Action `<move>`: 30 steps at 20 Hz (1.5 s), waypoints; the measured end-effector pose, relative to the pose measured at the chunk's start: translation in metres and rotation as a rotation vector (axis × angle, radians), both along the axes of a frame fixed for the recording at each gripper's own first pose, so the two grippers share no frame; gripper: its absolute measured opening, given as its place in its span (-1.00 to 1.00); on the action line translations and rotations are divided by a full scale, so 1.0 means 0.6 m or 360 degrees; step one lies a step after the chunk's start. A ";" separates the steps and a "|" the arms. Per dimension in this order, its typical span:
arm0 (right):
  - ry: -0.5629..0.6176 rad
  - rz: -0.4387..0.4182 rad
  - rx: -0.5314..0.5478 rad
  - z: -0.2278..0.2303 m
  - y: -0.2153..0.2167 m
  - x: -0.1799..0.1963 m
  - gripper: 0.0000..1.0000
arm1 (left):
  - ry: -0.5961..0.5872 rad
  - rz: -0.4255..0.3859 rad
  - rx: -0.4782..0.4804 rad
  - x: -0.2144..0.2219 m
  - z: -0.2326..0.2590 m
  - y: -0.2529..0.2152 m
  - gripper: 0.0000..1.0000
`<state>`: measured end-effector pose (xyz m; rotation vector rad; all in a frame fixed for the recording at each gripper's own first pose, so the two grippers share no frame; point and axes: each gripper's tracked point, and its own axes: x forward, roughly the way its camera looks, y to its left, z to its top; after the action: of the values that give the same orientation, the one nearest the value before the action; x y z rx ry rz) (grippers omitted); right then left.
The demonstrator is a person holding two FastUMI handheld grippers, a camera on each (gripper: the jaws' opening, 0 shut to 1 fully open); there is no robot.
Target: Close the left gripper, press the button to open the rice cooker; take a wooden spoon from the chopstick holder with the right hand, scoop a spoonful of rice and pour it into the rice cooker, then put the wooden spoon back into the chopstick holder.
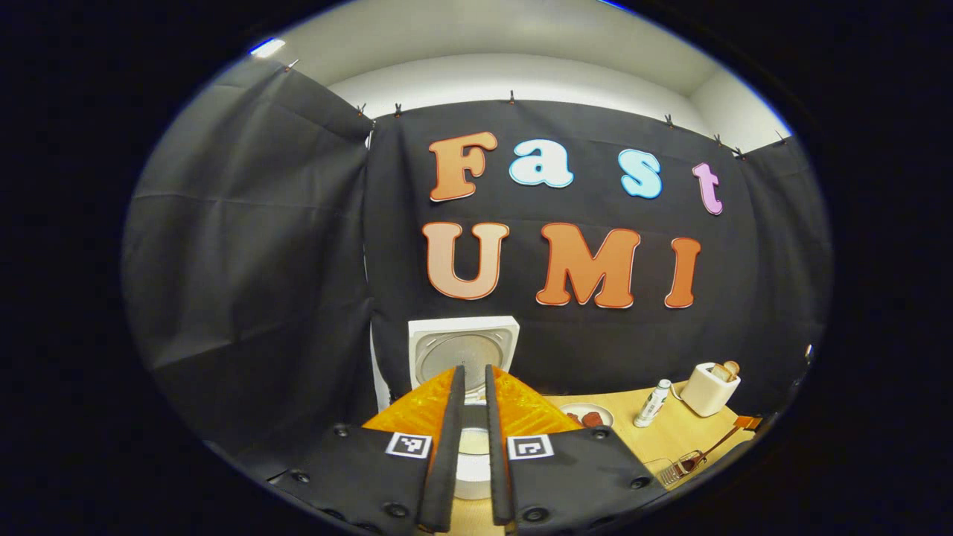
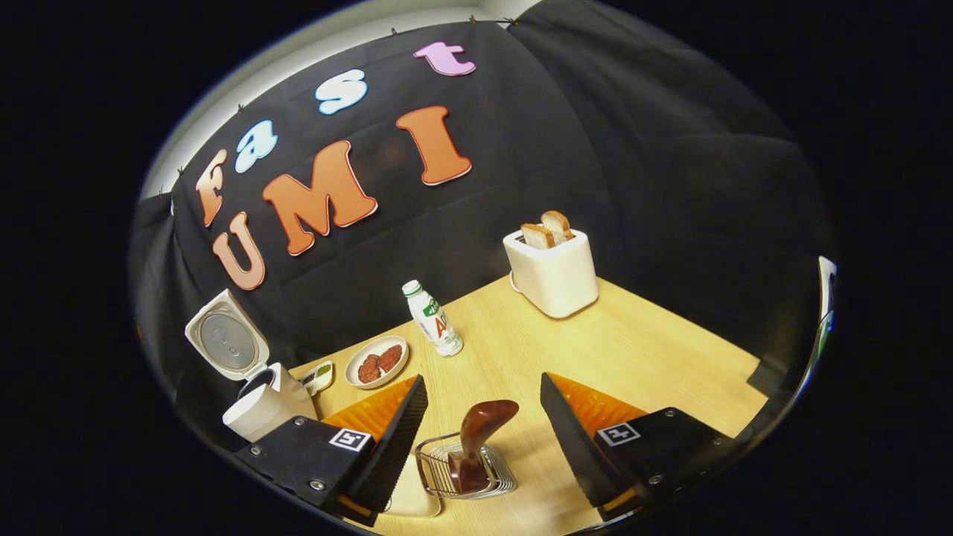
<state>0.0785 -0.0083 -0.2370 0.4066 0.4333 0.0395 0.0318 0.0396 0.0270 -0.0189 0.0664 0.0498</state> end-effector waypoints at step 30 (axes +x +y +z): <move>0.0013 0.0031 0.0023 0.070 0.080 -0.013 -0.94 | -0.0031 0.0018 -0.0053 -0.035 -0.007 0.047 1.00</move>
<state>0.0710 0.0395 -0.1951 0.4171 0.4453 0.0601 0.0105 0.0679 0.0230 -0.0532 0.0476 0.0597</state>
